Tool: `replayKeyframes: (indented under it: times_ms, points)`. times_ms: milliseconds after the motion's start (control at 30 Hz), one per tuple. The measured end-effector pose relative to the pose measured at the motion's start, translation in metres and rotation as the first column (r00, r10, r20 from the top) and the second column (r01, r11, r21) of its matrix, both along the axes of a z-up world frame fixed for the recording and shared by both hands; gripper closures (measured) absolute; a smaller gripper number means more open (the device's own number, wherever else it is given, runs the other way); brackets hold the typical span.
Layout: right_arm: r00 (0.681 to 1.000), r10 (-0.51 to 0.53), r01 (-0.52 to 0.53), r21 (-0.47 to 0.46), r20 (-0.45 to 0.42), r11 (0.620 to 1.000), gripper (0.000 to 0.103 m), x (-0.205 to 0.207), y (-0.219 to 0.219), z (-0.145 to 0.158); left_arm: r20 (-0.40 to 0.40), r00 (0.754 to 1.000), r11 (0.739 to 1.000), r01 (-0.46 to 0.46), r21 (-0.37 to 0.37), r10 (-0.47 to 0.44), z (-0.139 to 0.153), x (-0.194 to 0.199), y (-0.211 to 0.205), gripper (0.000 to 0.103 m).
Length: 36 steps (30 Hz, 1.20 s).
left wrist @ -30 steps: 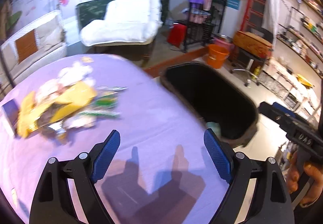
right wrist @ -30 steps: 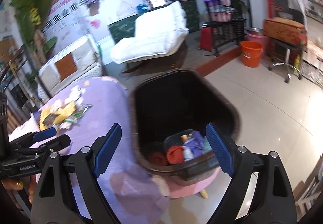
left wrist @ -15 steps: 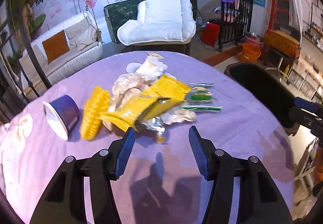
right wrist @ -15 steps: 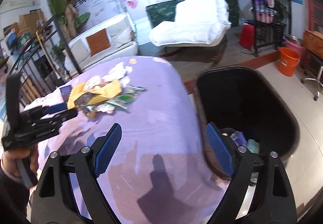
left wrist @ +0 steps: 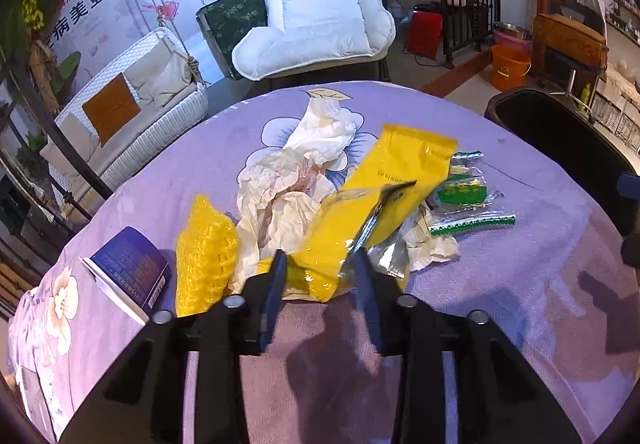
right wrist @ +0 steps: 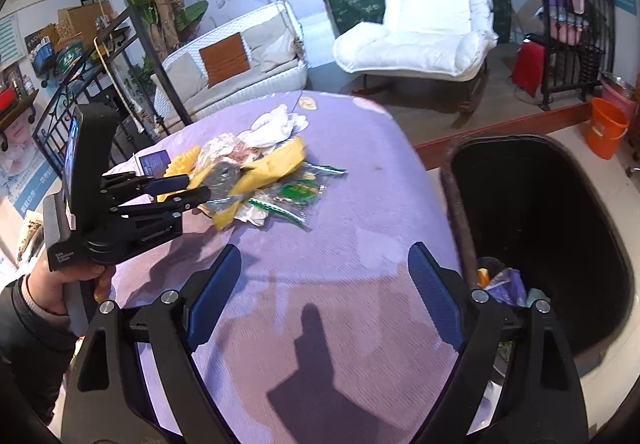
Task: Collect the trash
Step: 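Grasp the yellow snack bag with the left gripper while the right gripper grasps the clear green-printed packet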
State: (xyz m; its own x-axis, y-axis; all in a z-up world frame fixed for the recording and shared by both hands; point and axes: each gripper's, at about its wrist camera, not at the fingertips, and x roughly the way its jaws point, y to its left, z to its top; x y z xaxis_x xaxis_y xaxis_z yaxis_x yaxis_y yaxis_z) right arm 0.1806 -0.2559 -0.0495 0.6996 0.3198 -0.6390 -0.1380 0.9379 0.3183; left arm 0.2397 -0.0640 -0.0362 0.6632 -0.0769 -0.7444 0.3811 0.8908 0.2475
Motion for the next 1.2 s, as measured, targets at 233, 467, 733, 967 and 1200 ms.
replayKeyframes:
  times_ms: [233, 467, 733, 967, 1200]
  points:
    - [0.998, 0.029, -0.027, 0.032, -0.058, 0.999, 0.018, 0.032, 0.01, -0.01, 0.01, 1.0, 1.0, 0.003, -0.027, -0.003, 0.006, -0.008, -0.001, 0.075]
    - [0.997, 0.02, -0.018, 0.021, -0.071, 1.0, 0.018, 0.043, 0.012, -0.011, 0.025, 0.999, 0.999, 0.032, -0.008, -0.032, 0.015, -0.006, -0.005, 0.075]
    - [0.997, 0.02, -0.019, 0.012, -0.078, 1.0, 0.018, 0.047, 0.012, -0.01, -0.022, 0.998, 0.996, 0.068, 0.054, -0.067, -0.003, 0.03, -0.035, 0.063]
    - [0.994, 0.041, -0.04, 0.01, -0.1, 0.999, 0.018, 0.063, 0.018, -0.015, -0.033, 0.999, 0.999, 0.043, 0.008, -0.043, -0.005, 0.033, -0.036, 0.089]
    - [0.977, 0.095, -0.1, -0.017, -0.192, 0.995, 0.04, 0.099, 0.041, -0.029, 0.0, 1.0, 0.998, 0.015, -0.069, -0.015, 0.003, 0.022, -0.027, 0.097]
